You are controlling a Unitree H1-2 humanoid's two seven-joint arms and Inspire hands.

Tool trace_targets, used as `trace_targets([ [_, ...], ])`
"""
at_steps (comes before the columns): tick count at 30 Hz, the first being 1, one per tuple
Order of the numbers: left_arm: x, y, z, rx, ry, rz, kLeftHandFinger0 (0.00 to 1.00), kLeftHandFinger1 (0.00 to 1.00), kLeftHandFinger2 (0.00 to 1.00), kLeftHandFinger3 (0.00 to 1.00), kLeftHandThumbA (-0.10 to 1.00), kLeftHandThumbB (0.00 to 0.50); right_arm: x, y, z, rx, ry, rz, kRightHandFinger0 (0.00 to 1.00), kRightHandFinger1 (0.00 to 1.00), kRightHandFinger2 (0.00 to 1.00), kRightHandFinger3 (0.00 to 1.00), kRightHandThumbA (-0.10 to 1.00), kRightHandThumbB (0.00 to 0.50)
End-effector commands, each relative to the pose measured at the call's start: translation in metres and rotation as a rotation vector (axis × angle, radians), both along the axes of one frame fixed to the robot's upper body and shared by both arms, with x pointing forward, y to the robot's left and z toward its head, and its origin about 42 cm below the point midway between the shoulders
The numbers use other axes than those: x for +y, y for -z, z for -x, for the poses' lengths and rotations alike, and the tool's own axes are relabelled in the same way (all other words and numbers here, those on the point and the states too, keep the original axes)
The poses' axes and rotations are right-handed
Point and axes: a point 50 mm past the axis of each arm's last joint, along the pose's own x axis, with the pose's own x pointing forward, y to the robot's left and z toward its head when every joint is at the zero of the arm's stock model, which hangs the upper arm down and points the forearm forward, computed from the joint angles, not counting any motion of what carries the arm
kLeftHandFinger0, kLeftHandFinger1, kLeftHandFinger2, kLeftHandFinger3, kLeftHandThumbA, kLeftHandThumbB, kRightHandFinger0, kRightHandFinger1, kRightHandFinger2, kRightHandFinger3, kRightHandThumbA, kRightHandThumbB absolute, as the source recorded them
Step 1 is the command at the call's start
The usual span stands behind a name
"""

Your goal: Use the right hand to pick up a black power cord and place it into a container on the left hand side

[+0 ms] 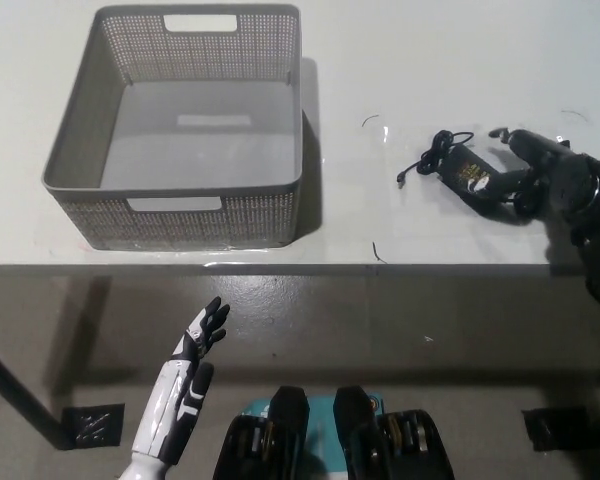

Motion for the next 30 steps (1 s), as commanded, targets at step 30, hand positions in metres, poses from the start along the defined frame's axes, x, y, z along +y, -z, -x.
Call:
trace_targets([
  [30,-0.003,-0.028,-0.025,-0.119,0.029,-0.006,1.0,1.0,1.0,1.0,1.0,0.133,0.029,0.013,-0.017,-0.071,0.061,-0.063,1.0,1.0,1.0,1.0,0.65,0.485],
])
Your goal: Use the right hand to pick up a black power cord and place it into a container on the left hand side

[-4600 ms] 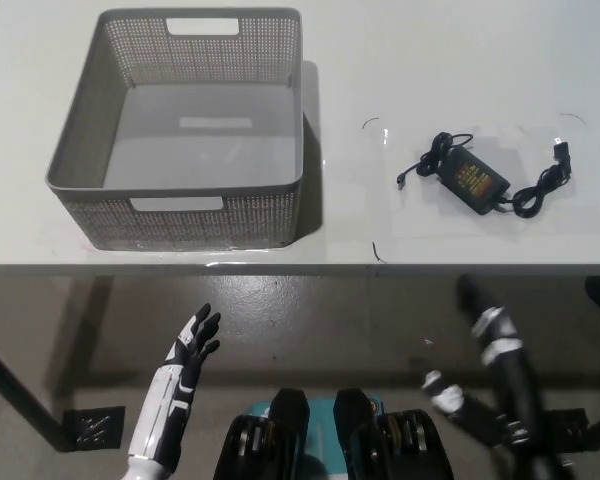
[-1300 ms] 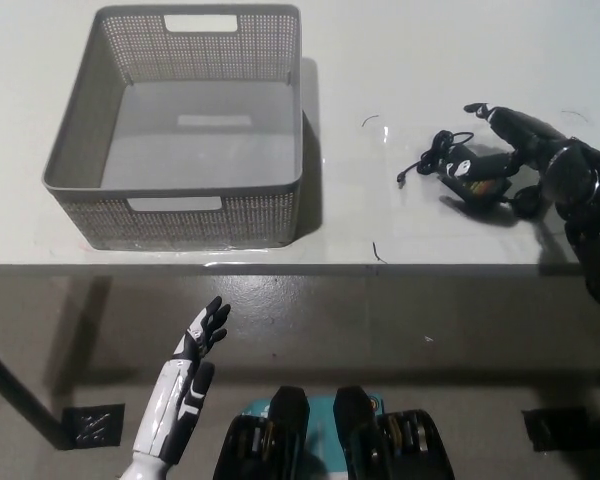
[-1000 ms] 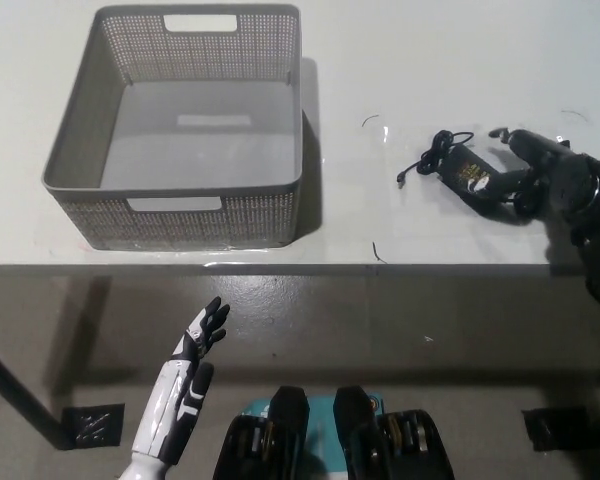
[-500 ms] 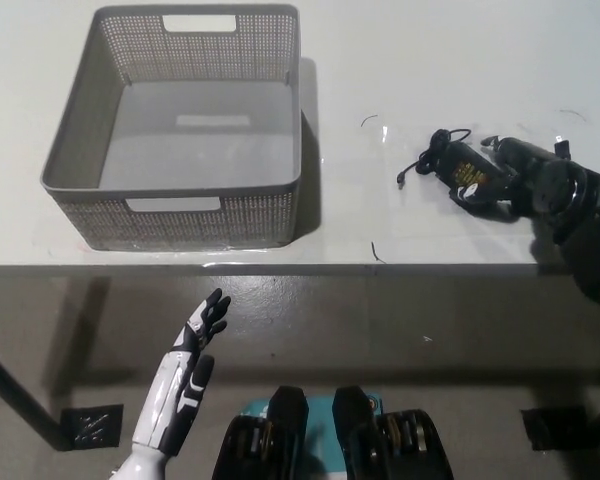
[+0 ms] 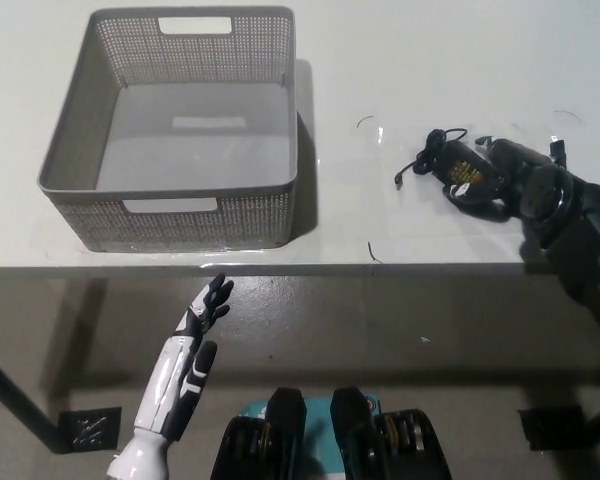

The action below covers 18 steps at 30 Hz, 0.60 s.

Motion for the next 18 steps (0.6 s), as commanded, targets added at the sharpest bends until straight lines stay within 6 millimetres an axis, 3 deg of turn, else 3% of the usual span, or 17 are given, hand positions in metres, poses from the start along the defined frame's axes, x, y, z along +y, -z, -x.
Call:
trace_targets([
  [1,0.0,-0.011,-0.005,-0.061,0.01,0.0,1.0,1.0,1.0,1.0,1.0,0.121,0.007,-0.012,-0.006,-0.062,0.031,-0.023,1.0,1.0,1.0,1.0,0.6,0.436],
  [2,0.0,-0.011,-0.005,-0.064,0.01,-0.001,1.0,1.0,1.0,1.0,1.0,0.116,0.007,-0.011,-0.006,-0.07,0.034,-0.006,1.0,1.0,1.0,1.0,0.57,0.403],
  [3,0.0,-0.011,-0.005,-0.065,0.01,-0.002,1.0,1.0,1.0,1.0,1.0,0.115,0.005,-0.011,-0.006,-0.101,0.041,0.019,0.91,1.0,1.0,1.0,0.41,0.292],
  [4,0.0,-0.011,-0.005,-0.065,0.01,-0.003,1.0,1.0,1.0,1.0,1.0,0.115,0.004,-0.01,-0.006,-0.114,0.044,0.027,0.79,0.9,0.98,1.0,0.29,0.304],
  [5,0.001,-0.012,-0.006,-0.069,0.01,-0.004,1.0,1.0,1.0,1.0,1.0,0.121,0.003,-0.012,-0.006,-0.14,0.049,0.026,0.57,0.63,0.64,0.78,0.08,0.215],
  [6,0.001,-0.014,-0.008,-0.073,0.01,-0.007,1.0,1.0,1.0,1.0,1.0,0.117,-0.001,-0.011,-0.004,-0.231,0.073,-0.009,0.03,0.11,0.22,0.26,-0.09,0.213],
  [7,0.001,-0.014,-0.009,-0.074,0.009,-0.009,1.0,1.0,1.0,1.0,1.0,0.118,-0.004,-0.01,-0.003,-0.278,0.091,-0.038,0.01,0.08,0.27,0.27,-0.1,0.209],
  [8,0.001,-0.015,-0.011,-0.076,0.012,-0.005,1.0,1.0,1.0,1.0,1.0,0.13,-0.006,-0.011,-0.003,-0.305,0.108,-0.07,0.0,0.22,0.52,0.43,-0.1,0.173],
  [9,0.0,-0.016,-0.012,-0.077,0.013,-0.003,1.0,1.0,1.0,1.0,1.0,0.13,-0.008,-0.011,-0.003,-0.32,0.116,-0.089,0.0,0.27,0.61,0.5,-0.1,0.174],
  [10,0.0,-0.016,-0.012,-0.079,0.013,-0.003,1.0,1.0,1.0,1.0,1.0,0.132,-0.008,-0.012,-0.002,-0.341,0.12,-0.107,0.0,0.37,0.77,0.7,-0.1,0.178],
  [12,0.0,-0.016,-0.012,-0.079,0.011,-0.007,1.0,1.0,1.0,1.0,1.0,0.128,-0.01,-0.014,-0.003,-0.365,0.132,-0.132,0.06,0.48,0.88,0.85,-0.1,0.187],
  [14,0.001,-0.016,-0.011,-0.078,0.014,-0.006,1.0,1.0,1.0,1.0,1.0,0.127,-0.011,-0.016,-0.003,-0.386,0.136,-0.144,0.09,0.48,0.79,0.69,-0.1,0.183],
  [15,0.001,-0.016,-0.011,-0.076,0.014,-0.007,1.0,1.0,1.0,1.0,1.0,0.129,-0.012,-0.017,-0.003,-0.398,0.138,-0.15,0.03,0.41,0.71,0.57,-0.1,0.18],
  [18,0.001,-0.018,-0.013,-0.077,0.01,-0.011,1.0,1.0,1.0,1.0,1.0,0.122,-0.012,-0.023,-0.004,-0.425,0.144,-0.16,0.01,0.45,0.78,0.63,-0.1,0.165],
])
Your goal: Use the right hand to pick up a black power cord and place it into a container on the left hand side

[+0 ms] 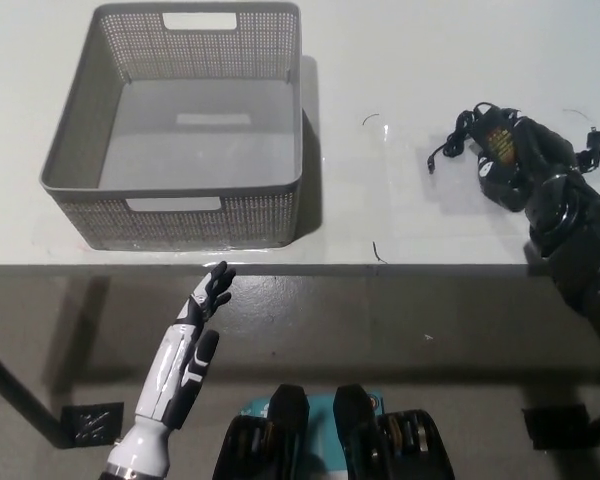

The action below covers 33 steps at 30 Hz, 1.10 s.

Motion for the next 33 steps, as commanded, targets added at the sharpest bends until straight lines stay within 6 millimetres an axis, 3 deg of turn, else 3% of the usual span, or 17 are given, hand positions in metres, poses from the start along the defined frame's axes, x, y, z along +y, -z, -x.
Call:
trace_targets([
  [1,0.002,-0.011,-0.004,-0.056,0.005,-0.007,1.0,1.0,1.0,1.0,1.0,0.118,0.0,-0.027,-0.008,-0.165,0.023,-0.075,0.0,0.47,0.84,0.72,-0.1,0.171],
  [3,0.002,-0.011,-0.004,-0.056,0.007,-0.008,1.0,1.0,1.0,1.0,1.0,0.111,0.0,-0.03,-0.009,-0.185,0.024,-0.094,0.0,0.52,0.94,0.86,-0.1,0.163],
  [5,0.001,-0.012,-0.004,-0.057,0.007,-0.007,1.0,1.0,1.0,1.0,1.0,0.111,0.002,-0.035,-0.01,-0.223,0.019,-0.107,0.0,0.51,0.94,0.88,-0.1,0.187],
  [7,0.001,-0.011,-0.004,-0.057,0.007,-0.007,1.0,1.0,1.0,1.0,1.0,0.109,0.005,-0.045,-0.011,-0.288,0.003,-0.106,0.0,0.46,0.88,0.86,-0.1,0.195],
  [8,0.002,-0.011,-0.004,-0.056,0.008,-0.007,1.0,1.0,1.0,1.0,1.0,0.109,0.006,-0.049,-0.012,-0.307,0.001,-0.111,0.01,0.36,0.7,0.78,-0.1,0.195],
  [9,0.002,-0.012,-0.005,-0.059,0.008,-0.006,1.0,1.0,1.0,1.0,1.0,0.109,0.009,-0.06,-0.015,-0.352,-0.008,-0.122,0.0,0.26,0.63,0.76,-0.1,0.18],
  [10,0.002,-0.012,-0.005,-0.06,0.007,-0.006,1.0,1.0,1.0,1.0,1.0,0.113,0.011,-0.07,-0.017,-0.39,-0.019,-0.133,0.0,0.21,0.65,0.79,-0.1,0.169],
  [11,0.002,-0.012,-0.005,-0.058,0.009,-0.005,1.0,1.0,1.0,1.0,1.0,0.115,0.015,-0.083,-0.019,-0.44,-0.03,-0.141,0.0,0.23,0.81,0.88,-0.1,0.155],
  [12,0.002,-0.012,-0.005,-0.057,0.009,-0.004,1.0,1.0,1.0,1.0,1.0,0.112,0.016,-0.087,-0.019,-0.458,-0.034,-0.144,0.0,0.29,0.85,0.91,-0.1,0.152],
  [14,0.002,-0.013,-0.005,-0.053,0.01,-0.007,1.0,1.0,1.0,1.0,1.0,0.108,0.023,-0.11,-0.02,-0.562,-0.065,-0.144,0.0,0.37,0.83,0.91,-0.1,0.167],
  [16,0.002,-0.012,-0.005,-0.054,0.008,-0.011,1.0,1.0,1.0,1.0,1.0,0.107,0.031,-0.136,-0.021,-0.633,-0.093,-0.125,0.01,0.44,0.83,0.94,-0.1,0.141],
  [18,0.002,-0.011,-0.004,-0.051,0.007,-0.008,1.0,1.0,1.0,1.0,1.0,0.112,0.037,-0.154,-0.017,-0.712,-0.127,-0.139,0.0,0.37,0.76,0.87,-0.1,0.195],
  [20,0.002,-0.011,-0.005,-0.049,0.011,-0.008,1.0,1.0,1.0,1.0,1.0,0.116,0.046,-0.189,-0.011,-0.765,-0.148,-0.141,0.0,0.38,0.76,0.89,-0.1,0.176],
  [27,0.004,-0.012,-0.004,-0.05,0.012,-0.018,1.0,1.0,1.0,1.0,1.0,0.102,0.062,-0.243,0.005,-0.833,-0.212,-0.184,0.0,0.41,0.78,0.94,-0.1,0.188],
  [28,0.003,-0.012,-0.003,-0.051,0.012,-0.017,1.0,1.0,1.0,1.0,1.0,0.108,0.068,-0.253,0.008,-0.857,-0.229,-0.177,0.0,0.38,0.76,0.9,-0.1,0.19],
  [29,0.003,-0.011,-0.003,-0.047,0.014,-0.012,1.0,1.0,1.0,1.0,1.0,0.125,0.072,-0.258,0.009,-0.862,-0.232,-0.17,0.02,0.43,0.83,0.96,-0.1,0.161],
  [33,0.003,-0.007,-0.001,-0.04,0.015,-0.015,1.0,1.0,1.0,1.0,1.0,0.123,0.094,-0.274,0.013,-0.897,-0.26,-0.156,0.0,0.37,0.76,0.88,-0.1,0.147],
])
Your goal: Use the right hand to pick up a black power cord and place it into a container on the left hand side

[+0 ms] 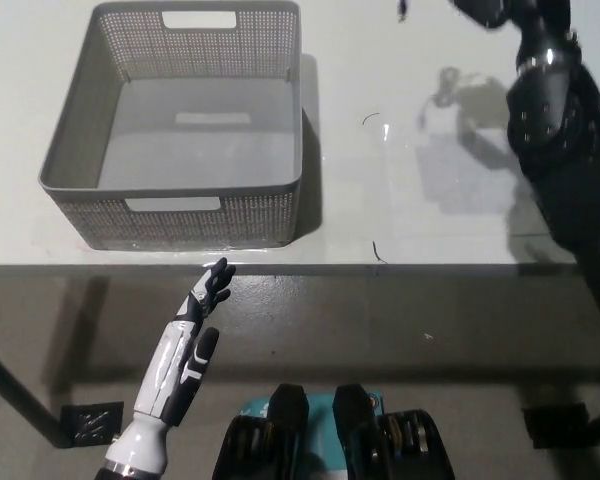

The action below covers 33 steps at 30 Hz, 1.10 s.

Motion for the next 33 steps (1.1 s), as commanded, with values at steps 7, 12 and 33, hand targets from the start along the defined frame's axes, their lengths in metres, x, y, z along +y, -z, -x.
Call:
trace_targets([
  [7,0.002,-0.004,0.002,-0.012,0.018,0.01,1.0,1.0,1.0,1.0,1.0,0.14,0.071,-0.095,0.016,-0.156,-0.14,-0.007,0.0,0.23,0.7,0.73,-0.1,0.233],
  [12,0.001,-0.001,0.004,-0.001,0.015,0.011,1.0,1.0,1.0,1.0,1.0,0.131,0.127,-0.093,0.026,-0.132,-0.246,-0.018,0.0,0.17,0.6,0.84,-0.1,0.193],
  [33,-0.004,-0.002,0.006,0.009,0.036,-0.003,1.0,1.0,1.0,1.0,1.0,0.156,0.24,0.014,0.037,0.139,-0.378,-0.016,0.0,0.32,0.74,0.81,-0.1,0.147],
])
